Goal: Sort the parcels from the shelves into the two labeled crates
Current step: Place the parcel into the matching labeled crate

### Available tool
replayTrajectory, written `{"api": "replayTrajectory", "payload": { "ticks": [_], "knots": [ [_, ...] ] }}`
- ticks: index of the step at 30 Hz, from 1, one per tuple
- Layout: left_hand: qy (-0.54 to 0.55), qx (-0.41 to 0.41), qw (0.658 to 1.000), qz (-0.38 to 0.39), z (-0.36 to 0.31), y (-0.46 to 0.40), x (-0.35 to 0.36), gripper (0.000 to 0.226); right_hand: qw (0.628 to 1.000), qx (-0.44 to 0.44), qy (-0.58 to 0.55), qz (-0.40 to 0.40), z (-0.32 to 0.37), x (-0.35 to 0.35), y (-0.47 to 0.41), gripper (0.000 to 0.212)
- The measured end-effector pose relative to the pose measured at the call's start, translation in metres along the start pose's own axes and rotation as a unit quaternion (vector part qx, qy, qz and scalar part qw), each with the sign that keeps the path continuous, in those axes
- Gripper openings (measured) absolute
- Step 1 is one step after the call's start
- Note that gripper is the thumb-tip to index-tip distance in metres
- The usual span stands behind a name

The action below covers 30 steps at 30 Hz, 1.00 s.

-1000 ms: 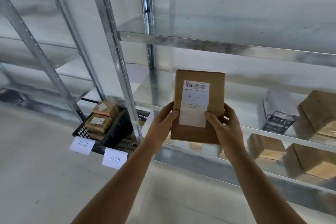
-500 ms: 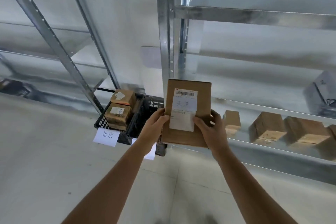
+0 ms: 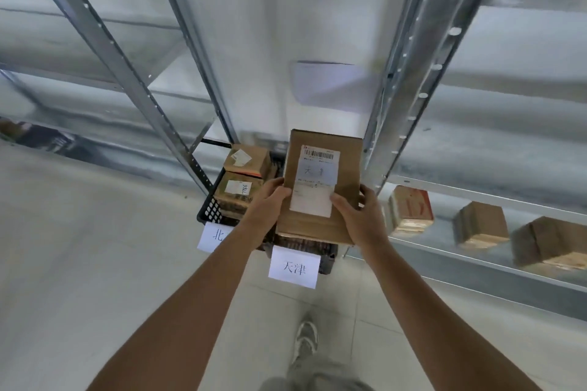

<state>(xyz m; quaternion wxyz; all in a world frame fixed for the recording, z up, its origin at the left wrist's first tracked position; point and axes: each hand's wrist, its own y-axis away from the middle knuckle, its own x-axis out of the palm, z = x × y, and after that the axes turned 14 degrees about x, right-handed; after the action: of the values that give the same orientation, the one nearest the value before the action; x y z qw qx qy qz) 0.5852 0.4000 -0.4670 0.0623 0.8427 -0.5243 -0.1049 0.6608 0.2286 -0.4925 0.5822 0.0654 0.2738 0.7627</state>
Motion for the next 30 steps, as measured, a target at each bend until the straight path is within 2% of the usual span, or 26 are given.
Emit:
{"api": "replayTrajectory", "payload": {
  "ticks": [8, 14, 20, 26, 30],
  "knots": [
    [-0.017, -0.015, 0.999, 0.036, -0.005, -0.131, -0.048, 0.033, 0.998, 0.034, 0.038, -0.035, 0.067, 0.065, -0.088, 0.066],
    [-0.015, -0.058, 0.995, 0.079, 0.033, -0.221, -0.055, 0.044, 0.994, 0.078, 0.038, -0.068, 0.059, 0.103, -0.161, 0.062],
    [-0.015, -0.134, 0.985, 0.111, 0.166, -0.281, -0.044, 0.038, 0.982, 0.142, 0.089, -0.087, -0.038, 0.144, -0.245, 0.064],
    [-0.040, -0.203, 0.969, 0.135, 0.358, -0.330, -0.012, 0.029, 0.965, 0.216, 0.127, -0.081, -0.204, 0.183, -0.344, 0.071],
    [-0.058, -0.224, 0.959, 0.163, 0.472, -0.356, 0.011, 0.036, 0.955, 0.248, 0.149, -0.069, -0.301, 0.200, -0.402, 0.068]
  ]
}}
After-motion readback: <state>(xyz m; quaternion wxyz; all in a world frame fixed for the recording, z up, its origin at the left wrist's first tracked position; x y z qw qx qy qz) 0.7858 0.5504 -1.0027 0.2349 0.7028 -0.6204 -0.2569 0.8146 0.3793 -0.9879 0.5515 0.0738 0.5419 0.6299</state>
